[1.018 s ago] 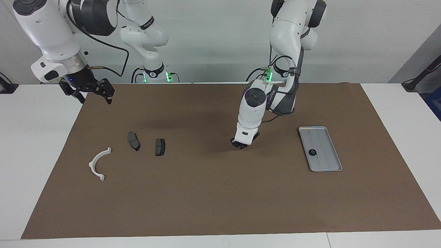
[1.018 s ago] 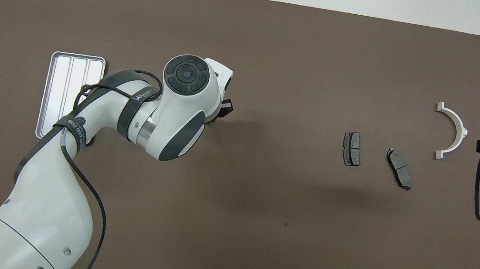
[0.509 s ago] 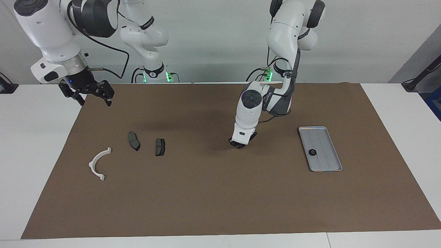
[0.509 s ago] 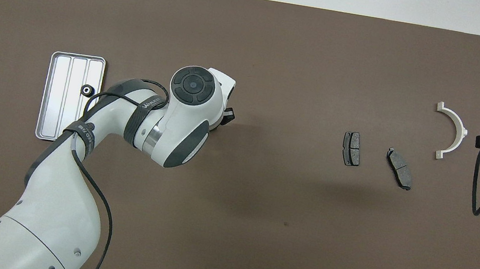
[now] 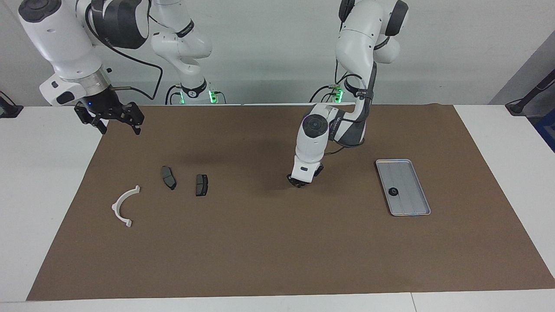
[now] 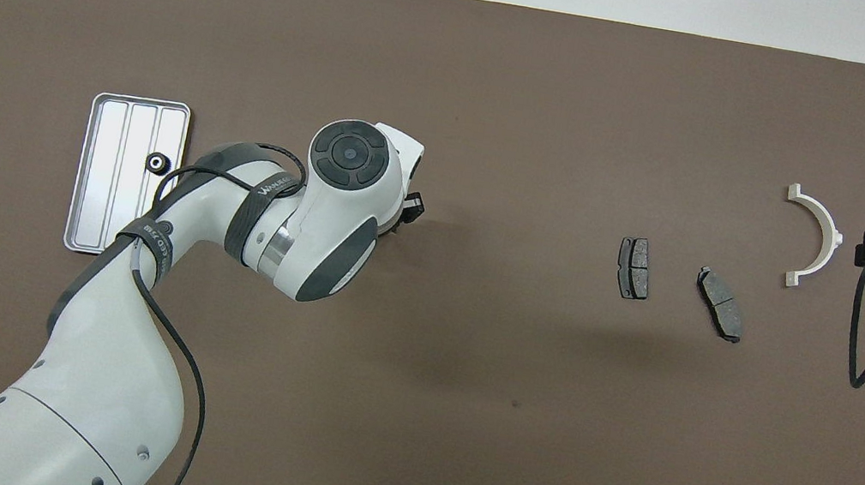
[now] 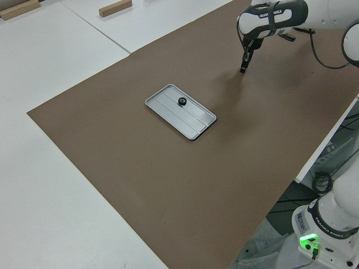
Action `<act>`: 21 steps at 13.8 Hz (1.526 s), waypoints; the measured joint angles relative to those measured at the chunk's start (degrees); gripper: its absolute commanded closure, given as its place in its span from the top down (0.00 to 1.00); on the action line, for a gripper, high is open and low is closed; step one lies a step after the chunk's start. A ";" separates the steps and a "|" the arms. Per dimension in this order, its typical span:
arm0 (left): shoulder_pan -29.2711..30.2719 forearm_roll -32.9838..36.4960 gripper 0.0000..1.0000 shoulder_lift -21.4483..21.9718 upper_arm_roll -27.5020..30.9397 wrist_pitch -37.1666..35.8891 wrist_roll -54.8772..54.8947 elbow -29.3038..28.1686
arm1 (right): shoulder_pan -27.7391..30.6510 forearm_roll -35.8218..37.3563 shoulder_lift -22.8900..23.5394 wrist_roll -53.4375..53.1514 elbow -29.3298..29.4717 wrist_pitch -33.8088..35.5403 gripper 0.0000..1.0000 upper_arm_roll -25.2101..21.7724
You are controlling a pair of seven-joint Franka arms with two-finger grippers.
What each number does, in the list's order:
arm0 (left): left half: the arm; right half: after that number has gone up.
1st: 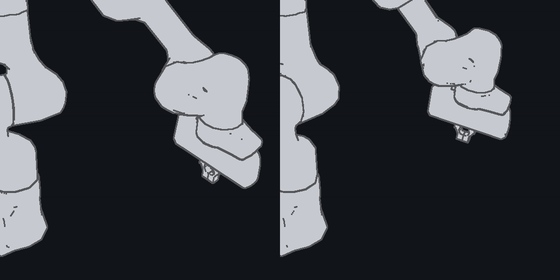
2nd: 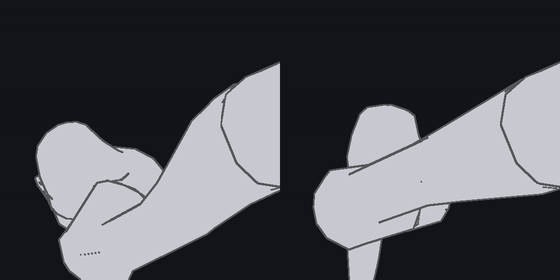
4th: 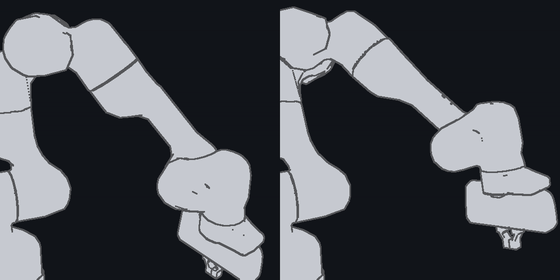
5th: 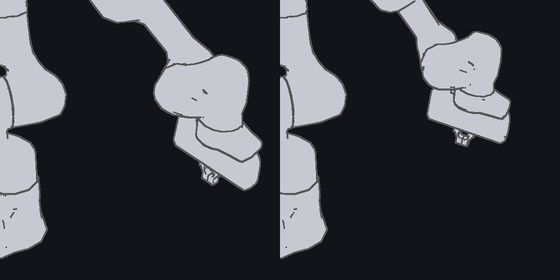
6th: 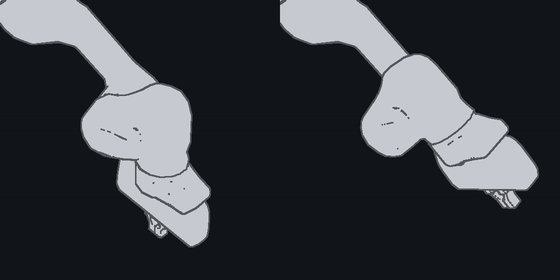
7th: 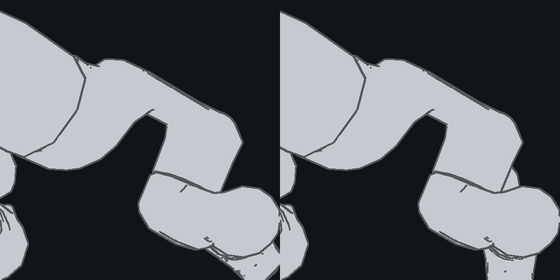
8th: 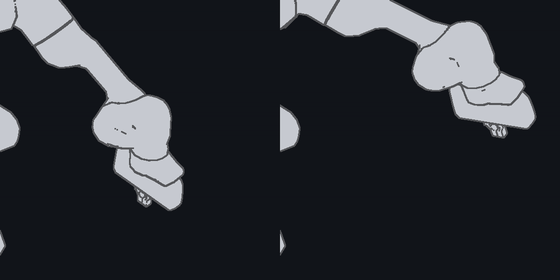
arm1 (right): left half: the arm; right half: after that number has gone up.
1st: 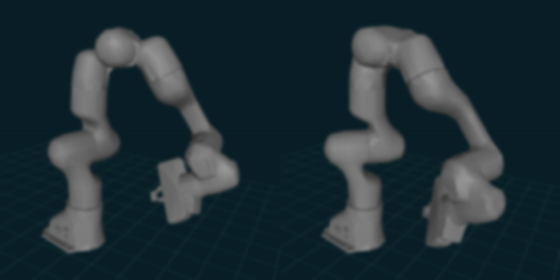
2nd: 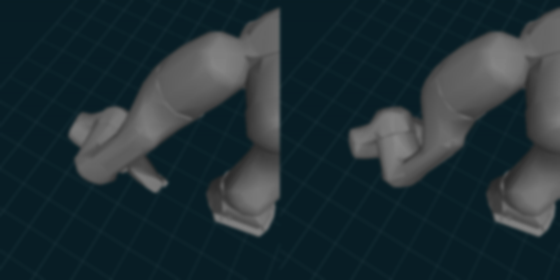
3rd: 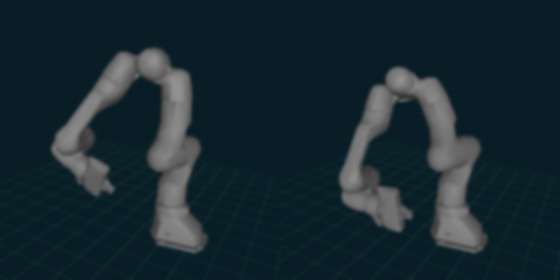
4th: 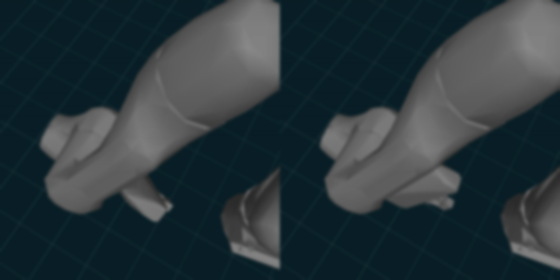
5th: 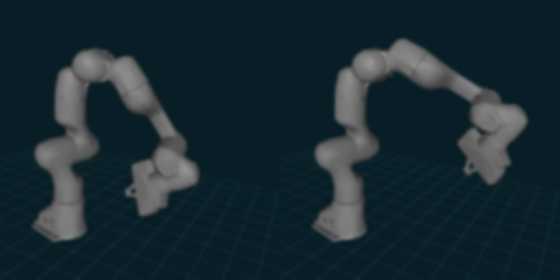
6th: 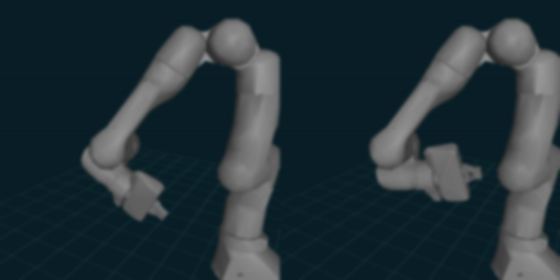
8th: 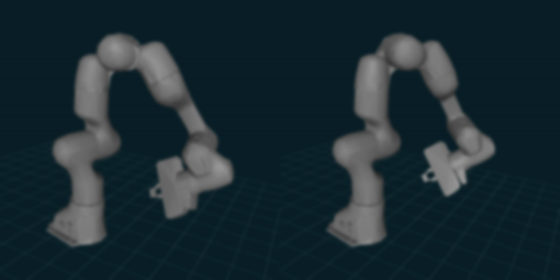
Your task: Place bearing gear from tray to pile
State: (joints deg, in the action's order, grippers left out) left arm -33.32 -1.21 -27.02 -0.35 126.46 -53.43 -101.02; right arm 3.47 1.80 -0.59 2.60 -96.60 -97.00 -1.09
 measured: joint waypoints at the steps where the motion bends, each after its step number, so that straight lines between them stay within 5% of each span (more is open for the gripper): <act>1: 0.01 0.00 1.00 -0.01 0.50 -0.53 -0.01 0.64 | -0.10 0.00 0.15 0.00 -0.08 -0.41 1.00 0.02; 6: 2.91 0.00 1.00 0.59 2.06 -4.95 -0.02 5.90 | -0.64 -0.11 2.62 -0.08 -0.15 -3.98 0.96 0.76; 10: 10.93 0.10 0.91 3.73 2.25 -9.70 7.98 6.25 | -5.60 -0.42 7.68 -5.83 2.03 -7.79 0.95 0.90; 15: 19.19 0.10 0.74 5.65 2.32 -12.02 25.38 5.60 | -21.23 -1.38 15.24 -26.31 2.80 -17.40 0.94 1.40; 21: 27.32 0.10 0.58 5.76 2.35 -6.29 41.14 -0.03 | -34.44 -1.40 20.62 -37.30 3.90 -20.06 0.94 1.44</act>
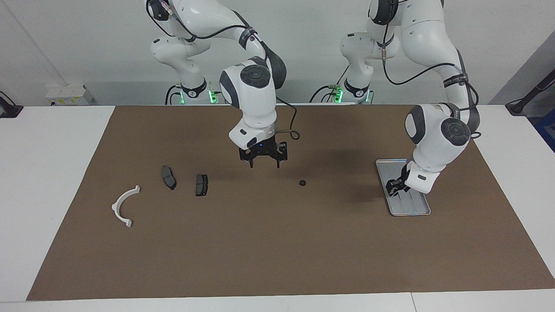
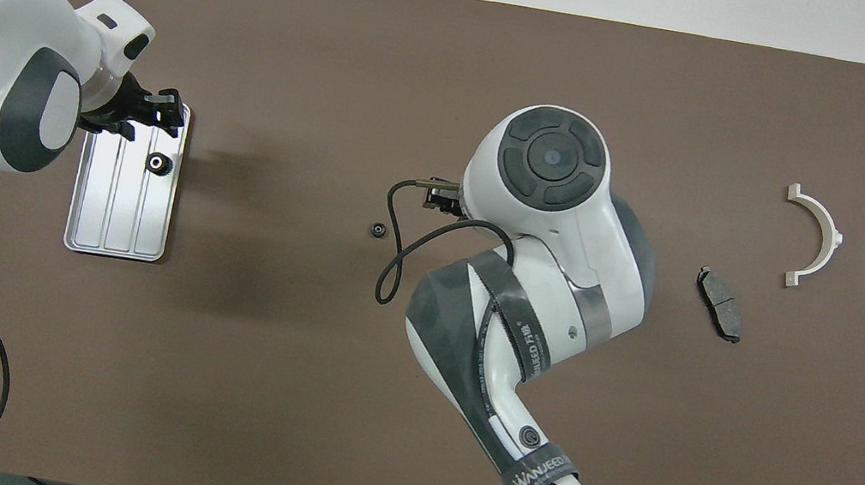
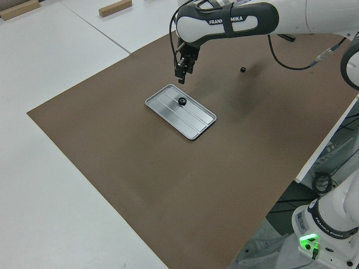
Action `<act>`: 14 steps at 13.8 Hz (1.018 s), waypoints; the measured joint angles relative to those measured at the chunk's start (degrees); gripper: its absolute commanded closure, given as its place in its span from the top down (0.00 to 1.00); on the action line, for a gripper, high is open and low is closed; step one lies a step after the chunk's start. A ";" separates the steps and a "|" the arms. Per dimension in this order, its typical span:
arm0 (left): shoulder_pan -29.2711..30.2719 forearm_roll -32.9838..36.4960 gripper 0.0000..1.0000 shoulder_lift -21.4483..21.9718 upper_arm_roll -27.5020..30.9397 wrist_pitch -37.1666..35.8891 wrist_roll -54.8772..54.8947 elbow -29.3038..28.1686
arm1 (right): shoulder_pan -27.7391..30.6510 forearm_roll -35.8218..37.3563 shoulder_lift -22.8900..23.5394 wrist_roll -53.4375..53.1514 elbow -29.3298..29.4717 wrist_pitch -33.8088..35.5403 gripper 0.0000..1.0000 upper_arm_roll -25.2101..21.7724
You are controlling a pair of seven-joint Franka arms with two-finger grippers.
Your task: Place bearing gear from tray to pile
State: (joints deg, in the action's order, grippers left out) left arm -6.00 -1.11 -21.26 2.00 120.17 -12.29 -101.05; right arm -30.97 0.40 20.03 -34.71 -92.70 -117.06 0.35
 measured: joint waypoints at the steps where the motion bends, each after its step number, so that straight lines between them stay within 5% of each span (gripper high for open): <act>1: 0.43 0.00 0.57 0.01 -0.04 1.76 1.06 -1.59 | -0.99 -0.03 0.45 0.00 0.13 -0.03 0.94 0.00; 6: 0.57 0.00 0.57 0.08 -0.16 5.02 1.55 -5.66 | -6.10 -0.12 4.07 -4.54 1.34 -0.12 0.94 0.00; 14: 1.28 0.00 0.57 0.81 -0.14 5.72 1.56 -7.87 | -6.88 -0.12 18.69 -6.80 17.18 -2.19 0.94 -0.41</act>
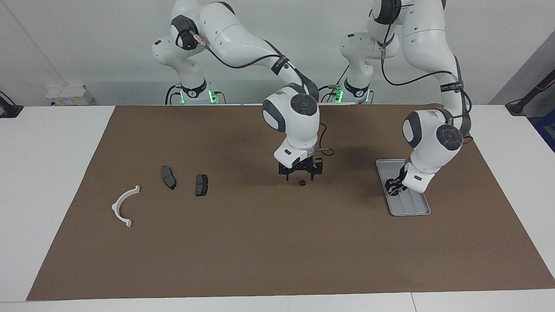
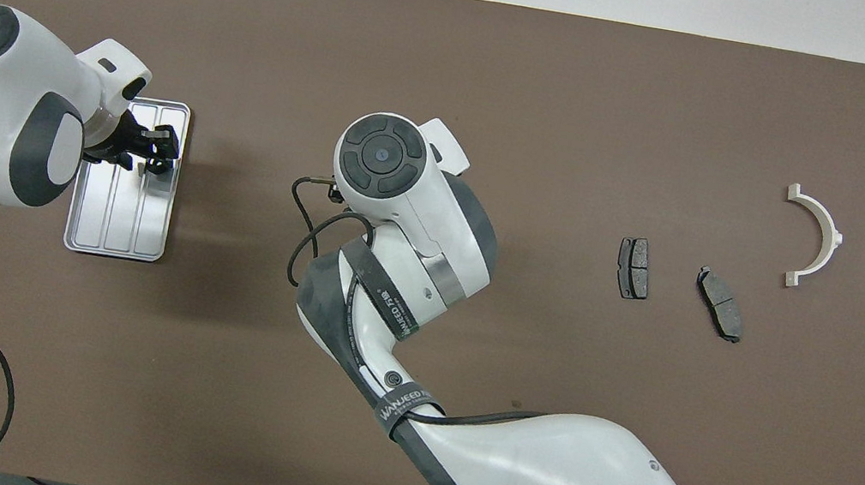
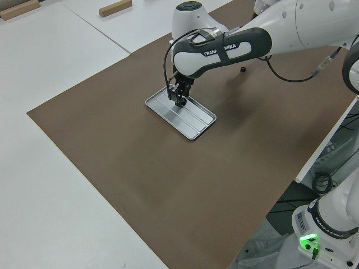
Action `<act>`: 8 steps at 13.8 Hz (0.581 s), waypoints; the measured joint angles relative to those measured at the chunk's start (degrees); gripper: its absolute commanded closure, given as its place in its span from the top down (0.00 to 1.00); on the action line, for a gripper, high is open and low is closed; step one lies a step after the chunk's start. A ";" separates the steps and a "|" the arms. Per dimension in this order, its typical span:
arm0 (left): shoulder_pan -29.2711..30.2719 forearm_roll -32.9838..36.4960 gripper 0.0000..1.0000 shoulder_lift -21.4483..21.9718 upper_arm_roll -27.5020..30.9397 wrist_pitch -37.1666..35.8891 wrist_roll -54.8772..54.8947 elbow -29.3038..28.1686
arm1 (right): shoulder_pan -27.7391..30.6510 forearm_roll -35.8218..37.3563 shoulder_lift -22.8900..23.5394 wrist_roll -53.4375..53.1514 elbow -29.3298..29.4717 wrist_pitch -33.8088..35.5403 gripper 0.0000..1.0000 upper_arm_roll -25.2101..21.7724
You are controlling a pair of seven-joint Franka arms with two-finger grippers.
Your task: Place bearing gear from tray to pile
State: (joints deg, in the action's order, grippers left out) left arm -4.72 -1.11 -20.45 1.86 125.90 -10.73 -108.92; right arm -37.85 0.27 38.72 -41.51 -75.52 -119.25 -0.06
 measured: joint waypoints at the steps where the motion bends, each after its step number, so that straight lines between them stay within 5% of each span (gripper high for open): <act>1: 0.00 0.00 0.57 0.22 0.00 0.33 -0.02 -0.48 | -0.05 0.00 0.85 0.00 0.59 -0.50 0.94 0.03; 8: 0.00 -0.02 0.56 0.74 -0.01 3.24 -0.05 -2.50 | -0.22 -2.58 3.38 -0.01 1.31 -3.47 0.94 0.48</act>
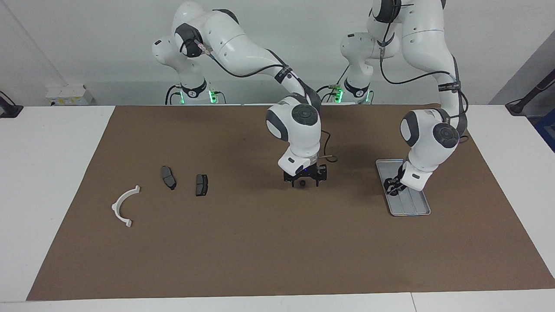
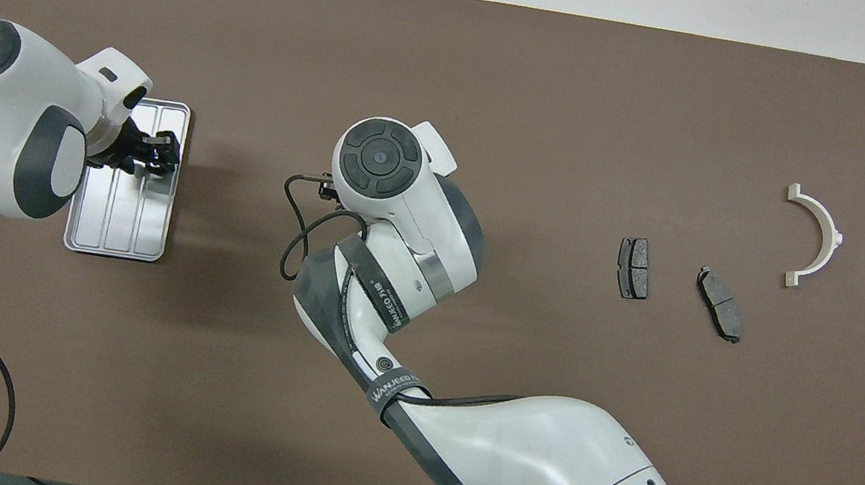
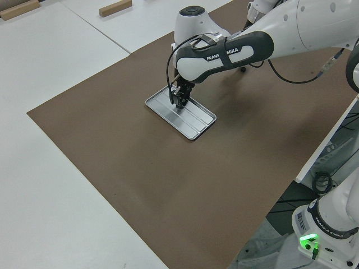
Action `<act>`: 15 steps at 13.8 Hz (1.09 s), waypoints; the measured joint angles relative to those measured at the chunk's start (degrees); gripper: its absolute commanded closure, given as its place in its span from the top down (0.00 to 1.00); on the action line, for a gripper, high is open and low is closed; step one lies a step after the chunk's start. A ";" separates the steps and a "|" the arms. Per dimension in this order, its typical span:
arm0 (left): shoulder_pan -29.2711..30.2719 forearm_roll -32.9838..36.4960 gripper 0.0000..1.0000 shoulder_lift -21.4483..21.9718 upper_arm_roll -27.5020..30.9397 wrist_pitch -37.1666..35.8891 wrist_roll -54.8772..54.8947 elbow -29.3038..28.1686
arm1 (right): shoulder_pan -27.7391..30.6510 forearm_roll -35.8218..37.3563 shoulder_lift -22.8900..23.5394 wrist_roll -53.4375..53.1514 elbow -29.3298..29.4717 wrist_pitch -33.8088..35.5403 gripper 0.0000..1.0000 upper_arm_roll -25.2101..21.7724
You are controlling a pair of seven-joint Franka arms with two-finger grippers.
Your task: Place bearing gear from tray to pile
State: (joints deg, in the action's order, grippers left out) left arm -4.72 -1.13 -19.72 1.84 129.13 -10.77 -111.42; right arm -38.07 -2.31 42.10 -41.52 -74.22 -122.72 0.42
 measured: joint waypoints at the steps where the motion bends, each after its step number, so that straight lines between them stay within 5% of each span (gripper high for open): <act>1: 0.00 0.00 0.56 0.00 -0.01 0.34 -0.01 -0.01 | -0.08 -0.71 0.27 0.00 0.00 -0.05 0.94 0.28; 10: -0.04 -0.03 0.54 0.00 -0.33 1.81 -0.85 -0.46 | 0.27 -1.49 0.67 0.00 -3.71 -2.06 0.92 0.54; 13: -0.05 -0.03 0.45 0.00 -0.38 1.92 -0.92 -0.55 | 0.20 -1.81 0.45 0.00 -4.25 -2.06 0.69 0.56; 15: -0.05 -0.03 0.34 0.00 -0.38 2.04 -0.93 -0.70 | 0.21 -1.82 0.12 0.00 -4.65 -2.05 0.33 0.53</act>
State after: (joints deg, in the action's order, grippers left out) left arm -4.77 -1.16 -19.72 1.46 131.17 -11.71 -112.12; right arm -37.86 -4.13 42.22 -41.51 -78.86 -124.77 0.96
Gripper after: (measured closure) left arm 0.498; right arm 0.225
